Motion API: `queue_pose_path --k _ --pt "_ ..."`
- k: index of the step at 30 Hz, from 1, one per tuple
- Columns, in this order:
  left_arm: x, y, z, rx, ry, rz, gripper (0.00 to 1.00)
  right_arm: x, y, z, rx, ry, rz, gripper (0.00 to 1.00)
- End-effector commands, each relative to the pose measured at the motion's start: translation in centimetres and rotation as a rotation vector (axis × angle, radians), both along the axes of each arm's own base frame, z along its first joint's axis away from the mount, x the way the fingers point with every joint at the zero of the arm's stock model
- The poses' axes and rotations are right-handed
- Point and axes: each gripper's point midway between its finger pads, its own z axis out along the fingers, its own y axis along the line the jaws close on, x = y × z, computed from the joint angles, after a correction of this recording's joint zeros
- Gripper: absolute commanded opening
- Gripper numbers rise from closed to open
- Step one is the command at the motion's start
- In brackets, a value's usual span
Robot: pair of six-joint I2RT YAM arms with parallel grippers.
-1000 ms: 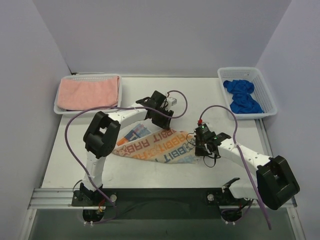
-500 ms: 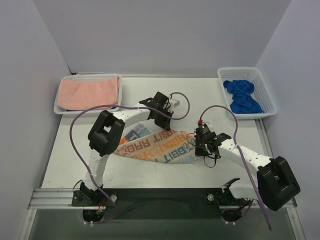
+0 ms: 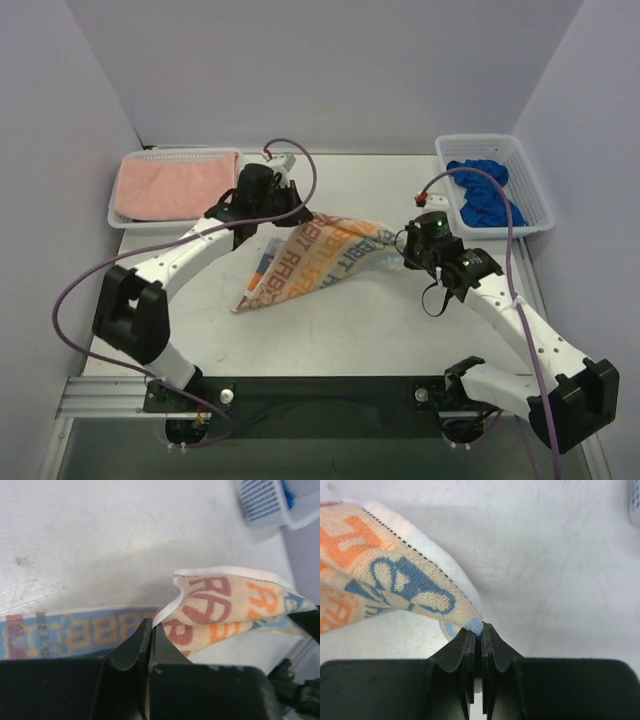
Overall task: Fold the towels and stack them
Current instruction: Flatten out the crumpled towel
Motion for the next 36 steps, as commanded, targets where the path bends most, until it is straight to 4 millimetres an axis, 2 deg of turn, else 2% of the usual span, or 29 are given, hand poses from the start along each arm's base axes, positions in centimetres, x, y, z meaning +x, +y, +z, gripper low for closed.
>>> queue_pose_path --k 1,3,4,5,7,8,10,11,12,13,14,17,19,20,22,24,26,27,28,29,30,32,33,34,35,36 --pt "-1.4 0.8 1.1 -0.158 0.020 0.153 0.00 0.1 -2.2 1.3 -0.119 -0.005 0.009 0.01" --pt "-4.0 1.0 -0.6 -0.181 0.086 0.158 0.00 -0.2 -1.1 0.4 -0.088 0.034 0.052 0.03" --pt "-6.0 0.8 -3.3 -0.160 0.128 0.135 0.00 -0.7 -0.8 -0.7 -0.077 0.066 0.065 0.04" --pt "-7.3 1.0 -4.9 -0.136 0.158 0.129 0.00 -1.1 -0.4 -1.7 -0.056 0.103 0.067 0.06" --pt "-9.5 1.0 -6.8 -0.115 0.196 0.104 0.00 -2.1 0.7 -3.4 -0.013 0.172 0.093 0.09" --pt "-11.7 1.2 -9.1 -0.078 0.242 0.081 0.01 -3.0 0.8 -5.2 -0.019 0.226 0.102 0.11" --pt "-13.5 1.3 -10.5 -0.051 0.264 0.055 0.07 -4.0 1.5 -6.5 0.009 0.275 0.114 0.15" --pt "-14.7 1.5 -11.5 -0.035 0.286 0.033 0.12 -4.8 1.7 -7.4 0.005 0.304 0.128 0.25" --pt "-15.5 1.2 -11.3 -0.031 0.272 -0.005 0.23 -5.1 1.9 -7.5 0.009 0.310 0.142 0.29" --pt "-16.0 1.2 -11.2 -0.028 0.265 -0.031 0.30 -5.4 2.1 -7.5 0.009 0.312 0.158 0.34" --pt "-16.7 0.9 -10.9 -0.031 0.253 -0.072 0.35 -5.7 2.5 -7.2 0.029 0.307 0.178 0.46" --pt "-18.3 0.2 -9.5 -0.016 0.164 -0.199 0.56 -6.3 2.3 -6.7 0.036 0.286 0.201 0.58" --pt "-19.3 -0.3 -8.3 -0.017 0.110 -0.286 0.69 -6.8 1.8 -6.7 0.029 0.287 0.196 0.59" --pt "-19.7 0.0 -8.4 0.003 0.115 -0.301 0.71 -6.9 1.8 -6.5 0.034 0.277 0.199 0.59" --pt "-19.3 0.1 -7.8 0.019 0.064 -0.317 0.78 -7.4 1.6 -6.7 0.036 0.286 0.204 0.59" --pt "-18.5 0.0 -7.6 0.049 0.011 -0.333 0.80 -7.8 1.3 -7.1 0.037 0.303 0.188 0.59" --pt "-17.0 -0.9 -6.3 0.074 -0.066 -0.363 0.82 -8.1 0.9 -7.7 0.051 0.328 0.131 0.59" --pt "-16.4 -1.2 -7.1 0.104 -0.060 -0.374 0.82 -8.2 0.4 -7.9 0.043 0.331 0.094 0.59" --pt "-15.2 -2.1 -5.8 0.103 -0.102 -0.380 0.82 -8.2 0.0 -8.2 0.046 0.336 0.060 0.58" --pt "-14.8 -2.5 -5.7 0.114 -0.116 -0.399 0.83 -8.2 -0.2 -8.2 0.061 0.337 0.029 0.58" --pt "-14.2 -2.9 -6.9 0.158 -0.128 -0.440 0.84 -8.2 -0.4 -8.3 0.066 0.340 0.015 0.59" --pt "-12.8 -4.3 -5.8 0.174 -0.203 -0.507 0.88 -8.2 -1.0 -8.7 0.081 0.354 -0.024 0.59" --pt "-12.5 -4.6 -7.1 0.208 -0.172 -0.533 0.89 -8.3 -1.2 -8.8 0.092 0.359 -0.042 0.60" --pt "-12.0 -4.8 -7.4 0.226 -0.166 -0.546 0.89 -8.3 -1.5 -8.9 0.101 0.363 -0.063 0.68" --pt "-10.7 -5.7 -6.2 0.234 -0.194 -0.543 0.90 -8.3 -2.0 -9.1 0.112 0.369 -0.094 0.70" --pt "-10.5 -5.4 -8.0 0.281 -0.147 -0.563 0.90 -8.3 -2.3 -9.2 0.123 0.372 -0.112 0.72"
